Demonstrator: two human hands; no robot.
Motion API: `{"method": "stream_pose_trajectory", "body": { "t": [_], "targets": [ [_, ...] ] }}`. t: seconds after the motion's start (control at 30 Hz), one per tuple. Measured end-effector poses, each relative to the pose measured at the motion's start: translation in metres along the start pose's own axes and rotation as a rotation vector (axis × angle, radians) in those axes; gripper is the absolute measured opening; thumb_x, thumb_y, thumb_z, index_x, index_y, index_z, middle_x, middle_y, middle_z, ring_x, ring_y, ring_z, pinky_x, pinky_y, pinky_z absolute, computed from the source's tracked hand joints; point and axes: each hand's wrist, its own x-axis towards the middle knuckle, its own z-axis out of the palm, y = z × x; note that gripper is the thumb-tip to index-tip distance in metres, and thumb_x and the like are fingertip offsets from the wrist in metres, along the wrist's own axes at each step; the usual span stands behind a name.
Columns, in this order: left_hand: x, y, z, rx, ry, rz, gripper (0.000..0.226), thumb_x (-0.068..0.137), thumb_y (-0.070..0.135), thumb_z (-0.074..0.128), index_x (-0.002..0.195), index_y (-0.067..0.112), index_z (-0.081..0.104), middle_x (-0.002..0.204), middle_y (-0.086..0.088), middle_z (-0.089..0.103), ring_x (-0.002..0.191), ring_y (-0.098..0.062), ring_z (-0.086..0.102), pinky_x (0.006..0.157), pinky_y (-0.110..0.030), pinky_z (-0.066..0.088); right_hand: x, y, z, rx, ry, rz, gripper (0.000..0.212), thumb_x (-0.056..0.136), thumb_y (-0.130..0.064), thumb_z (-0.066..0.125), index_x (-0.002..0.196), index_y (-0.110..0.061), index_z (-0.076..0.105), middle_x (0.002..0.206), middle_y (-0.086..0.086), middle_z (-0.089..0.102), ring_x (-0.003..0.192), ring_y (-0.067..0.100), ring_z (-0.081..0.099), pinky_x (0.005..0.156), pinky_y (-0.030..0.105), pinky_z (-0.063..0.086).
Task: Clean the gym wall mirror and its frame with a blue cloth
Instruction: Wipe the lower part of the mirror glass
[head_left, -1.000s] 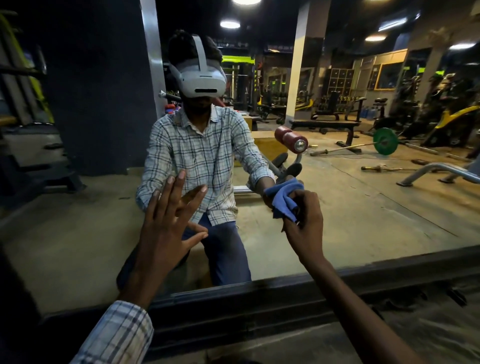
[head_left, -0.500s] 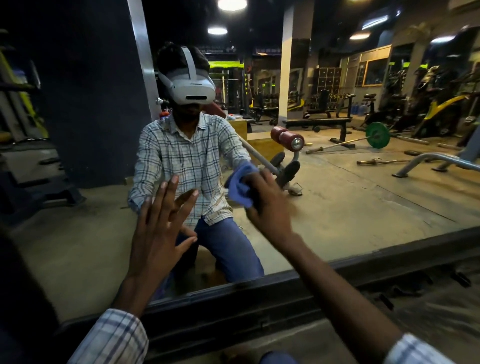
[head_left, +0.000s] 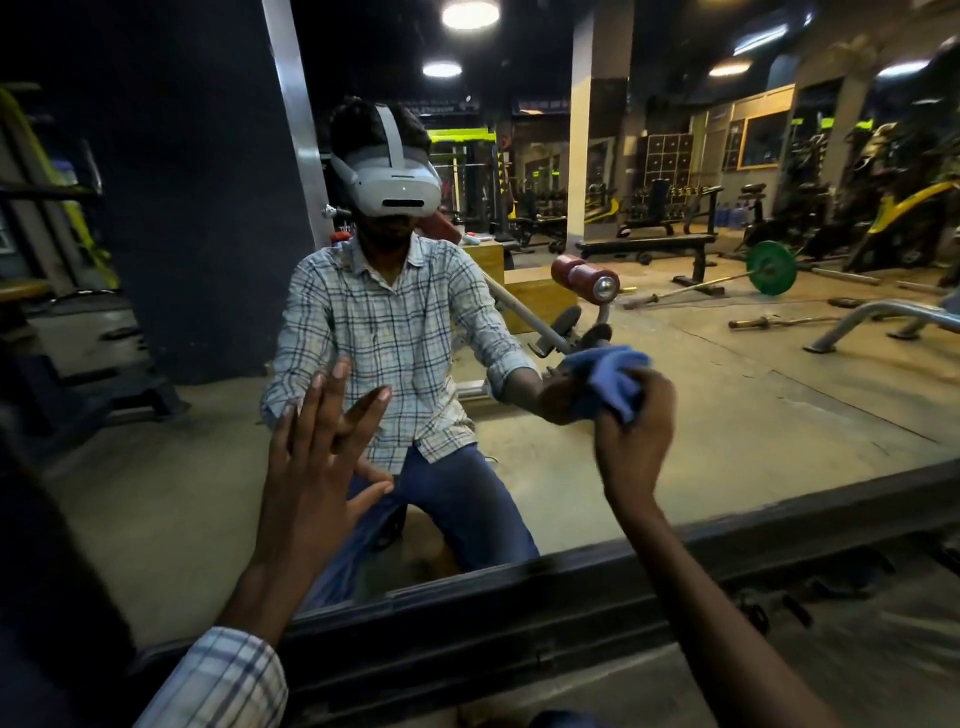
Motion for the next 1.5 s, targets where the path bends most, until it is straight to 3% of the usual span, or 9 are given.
{"method": "stream_pose_trajectory", "body": {
  "t": [0.2, 0.4, 0.57, 0.73, 0.9, 1.07, 1.27, 1.4, 1.5],
  "targets": [
    [-0.001, 0.001, 0.0, 0.021, 0.01, 0.008, 0.112, 0.07, 0.049, 0.09, 0.162, 0.021, 0.032, 0.173, -0.016, 0.009, 0.16, -0.036, 0.01, 0.123, -0.058, 0.021, -0.053, 0.009, 0.004, -0.223, -0.561, -0.438, 0.049, 0.076, -0.007, 0.059, 0.123, -0.017, 0.059, 0.126, 0.006, 0.055, 0.102, 0.031, 0.062, 0.071, 0.043, 0.056],
    [-0.001, 0.004, -0.001, 0.007, -0.002, -0.011, 0.113, 0.071, 0.046, 0.091, 0.163, 0.022, 0.03, 0.173, -0.015, 0.006, 0.16, -0.037, 0.01, 0.123, -0.06, 0.021, -0.043, 0.014, 0.002, 0.013, 0.048, 0.195, 0.045, 0.09, -0.002, 0.062, 0.118, -0.036, 0.051, 0.117, -0.002, 0.054, 0.101, 0.02, 0.06, 0.084, 0.053, 0.056],
    [-0.003, 0.004, -0.008, 0.043, -0.036, -0.007, 0.117, 0.07, 0.043, 0.093, 0.164, 0.022, 0.026, 0.173, -0.016, 0.004, 0.16, -0.036, 0.008, 0.124, -0.06, 0.022, -0.068, -0.023, 0.025, -0.14, -0.527, -0.44, 0.046, 0.078, 0.002, 0.068, 0.121, -0.015, 0.064, 0.127, 0.005, 0.055, 0.1, 0.023, 0.061, 0.075, 0.037, 0.055],
    [-0.014, -0.009, -0.009, 0.055, -0.034, -0.027, 0.118, 0.07, 0.044, 0.093, 0.164, 0.022, 0.025, 0.173, -0.017, 0.003, 0.16, -0.036, 0.009, 0.122, -0.061, 0.028, -0.039, -0.048, 0.053, 0.15, 0.175, 0.204, 0.037, 0.087, -0.007, 0.066, 0.123, -0.014, 0.059, 0.122, 0.007, 0.058, 0.11, 0.021, 0.06, 0.097, 0.036, 0.053],
    [-0.029, -0.027, -0.015, 0.097, -0.051, -0.13, 0.127, 0.064, 0.048, 0.095, 0.165, 0.02, 0.023, 0.174, -0.014, 0.0, 0.159, -0.036, 0.012, 0.119, -0.059, 0.029, -0.079, -0.078, 0.075, -0.133, -0.551, -0.488, 0.042, 0.08, -0.008, 0.056, 0.121, -0.014, 0.064, 0.128, 0.011, 0.055, 0.1, 0.028, 0.061, 0.069, 0.036, 0.056],
    [-0.037, -0.045, -0.024, 0.125, -0.068, -0.156, 0.124, 0.063, 0.051, 0.094, 0.164, 0.022, 0.027, 0.173, -0.019, 0.0, 0.159, -0.04, 0.011, 0.118, -0.063, 0.028, -0.03, -0.116, 0.087, 0.092, 0.096, 0.057, 0.031, 0.086, 0.001, 0.065, 0.116, -0.005, 0.063, 0.117, 0.013, 0.057, 0.097, 0.008, 0.052, 0.081, 0.002, 0.04],
    [-0.046, -0.062, -0.036, 0.162, -0.101, -0.165, 0.124, 0.065, 0.049, 0.094, 0.164, 0.022, 0.024, 0.172, -0.019, -0.005, 0.159, -0.041, 0.008, 0.116, -0.063, 0.03, -0.061, -0.141, 0.12, -0.177, -0.454, -0.619, 0.037, 0.082, -0.01, 0.054, 0.117, -0.014, 0.066, 0.122, 0.01, 0.056, 0.105, 0.027, 0.057, 0.081, 0.037, 0.054],
    [-0.049, -0.072, -0.037, 0.14, -0.09, -0.195, 0.121, 0.066, 0.046, 0.093, 0.164, 0.024, 0.025, 0.172, -0.02, -0.004, 0.159, -0.04, 0.004, 0.118, -0.063, 0.028, -0.011, -0.142, 0.099, 0.037, 0.148, -0.014, 0.035, 0.083, 0.0, 0.065, 0.118, -0.007, 0.065, 0.117, 0.015, 0.059, 0.101, 0.022, 0.056, 0.08, -0.002, 0.033],
    [-0.049, -0.073, -0.038, 0.125, -0.108, -0.203, 0.123, 0.066, 0.046, 0.094, 0.164, 0.024, 0.024, 0.172, -0.019, -0.005, 0.159, -0.039, 0.005, 0.117, -0.063, 0.029, -0.051, -0.131, 0.11, -0.054, -0.149, -0.223, 0.045, 0.079, 0.002, 0.064, 0.122, -0.012, 0.063, 0.124, 0.015, 0.055, 0.104, 0.025, 0.057, 0.082, 0.014, 0.046]
  ]
}}
